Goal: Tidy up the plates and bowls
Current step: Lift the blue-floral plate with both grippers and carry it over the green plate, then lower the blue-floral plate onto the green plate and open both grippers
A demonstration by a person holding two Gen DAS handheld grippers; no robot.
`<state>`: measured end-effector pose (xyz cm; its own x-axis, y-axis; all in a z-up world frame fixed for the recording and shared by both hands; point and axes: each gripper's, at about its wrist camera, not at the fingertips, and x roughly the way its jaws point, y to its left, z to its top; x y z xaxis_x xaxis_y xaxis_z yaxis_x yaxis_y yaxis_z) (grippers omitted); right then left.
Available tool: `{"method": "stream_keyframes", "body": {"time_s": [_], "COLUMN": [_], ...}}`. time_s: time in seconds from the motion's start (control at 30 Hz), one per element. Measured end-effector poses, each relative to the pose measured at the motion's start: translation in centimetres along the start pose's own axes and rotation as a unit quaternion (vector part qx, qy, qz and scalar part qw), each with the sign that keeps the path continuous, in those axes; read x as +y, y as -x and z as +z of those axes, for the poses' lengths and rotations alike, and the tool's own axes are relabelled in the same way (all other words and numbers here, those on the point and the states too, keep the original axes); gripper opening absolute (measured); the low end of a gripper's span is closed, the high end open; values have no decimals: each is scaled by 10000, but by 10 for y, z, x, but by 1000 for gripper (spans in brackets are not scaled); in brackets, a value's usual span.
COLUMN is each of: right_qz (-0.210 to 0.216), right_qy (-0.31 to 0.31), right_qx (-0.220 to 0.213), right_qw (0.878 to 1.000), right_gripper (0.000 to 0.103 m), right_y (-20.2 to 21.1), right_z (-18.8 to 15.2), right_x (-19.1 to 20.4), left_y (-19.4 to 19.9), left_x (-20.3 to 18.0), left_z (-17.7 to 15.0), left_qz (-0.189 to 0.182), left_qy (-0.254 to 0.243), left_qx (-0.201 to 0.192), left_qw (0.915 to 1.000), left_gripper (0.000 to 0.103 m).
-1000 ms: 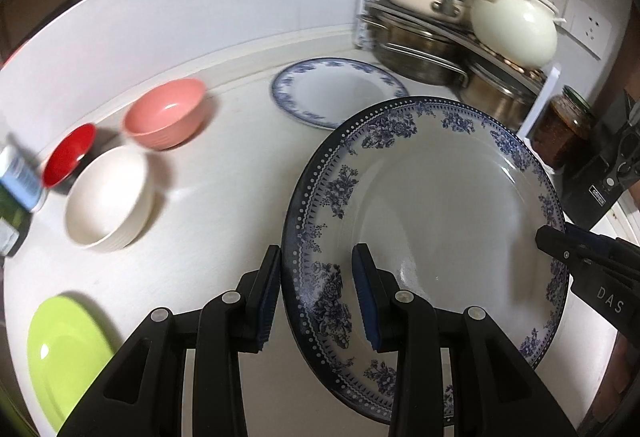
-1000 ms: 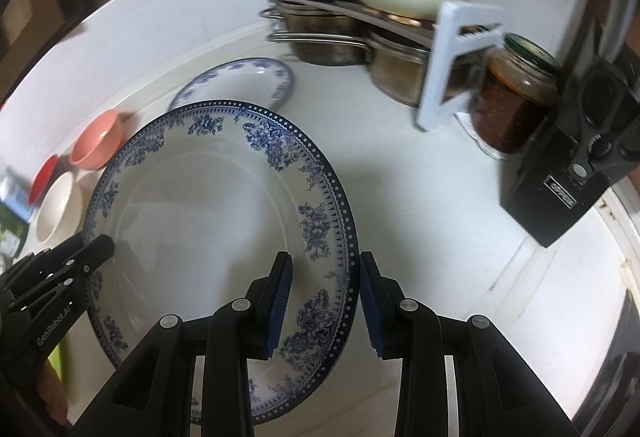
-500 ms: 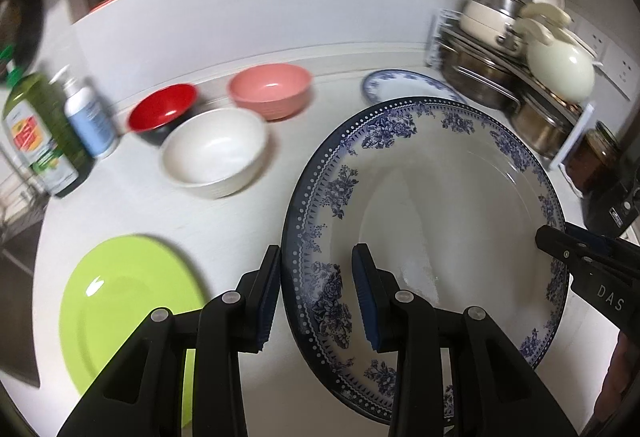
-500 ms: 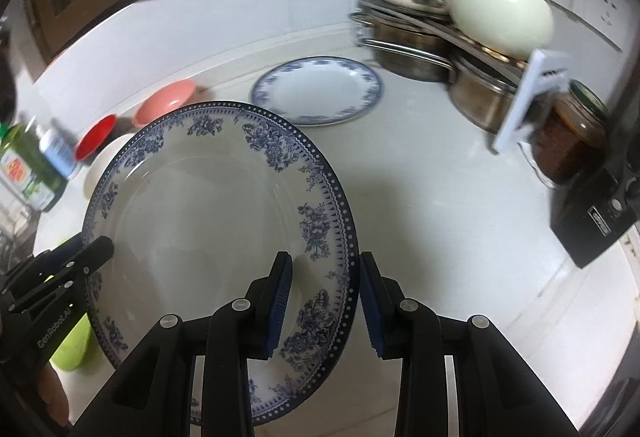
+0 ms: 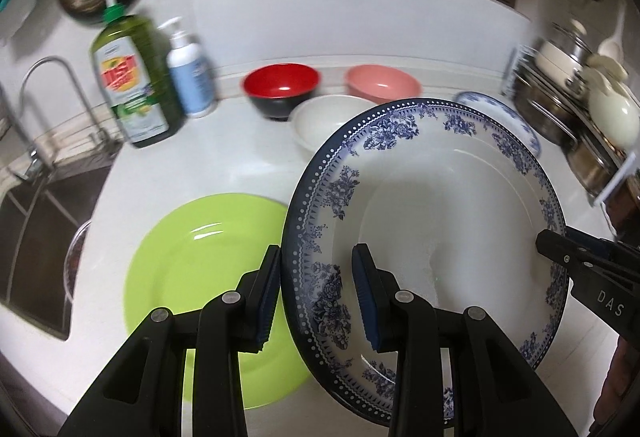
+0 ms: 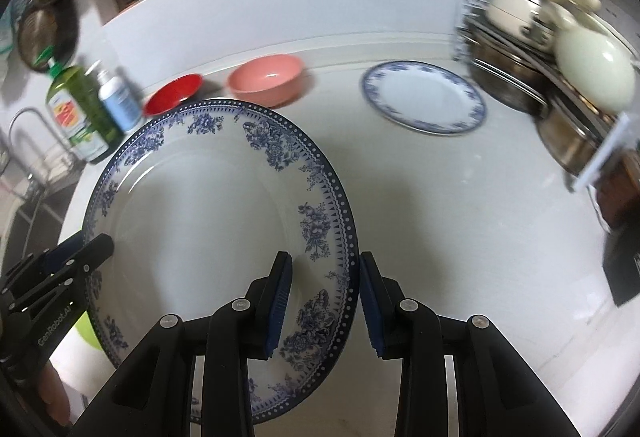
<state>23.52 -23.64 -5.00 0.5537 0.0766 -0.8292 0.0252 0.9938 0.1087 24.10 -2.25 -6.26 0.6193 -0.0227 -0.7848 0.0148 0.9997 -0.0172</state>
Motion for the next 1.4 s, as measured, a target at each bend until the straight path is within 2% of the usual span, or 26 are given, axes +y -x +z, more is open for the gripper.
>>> {"method": "stream_keyframes", "body": {"time_s": [0.37, 0.9, 1.2, 1.4], "right_qz": [507, 1014, 1104, 1034], "right_qy": [655, 1284, 1553, 1705], "right_qx": [144, 592, 937, 1051], "right_qw": [9965, 9847, 9772, 9743], "right_gripper": [35, 35, 35, 35], "right_y": [-18, -65, -98, -110], "right_z": [6, 8, 3, 1], "right_x": [68, 152, 186, 198], "left_y": [0, -27, -52, -64], "left_x": [64, 136, 159, 164], "left_z": [-16, -35, -48, -50], "left_qz": [548, 1143, 1279, 1222], "left_qy": [578, 1244, 1469, 1525], "left_qx": [140, 501, 740, 853], "left_qw": [9967, 9843, 9781, 9770], "left_gripper": [36, 36, 36, 36]}}
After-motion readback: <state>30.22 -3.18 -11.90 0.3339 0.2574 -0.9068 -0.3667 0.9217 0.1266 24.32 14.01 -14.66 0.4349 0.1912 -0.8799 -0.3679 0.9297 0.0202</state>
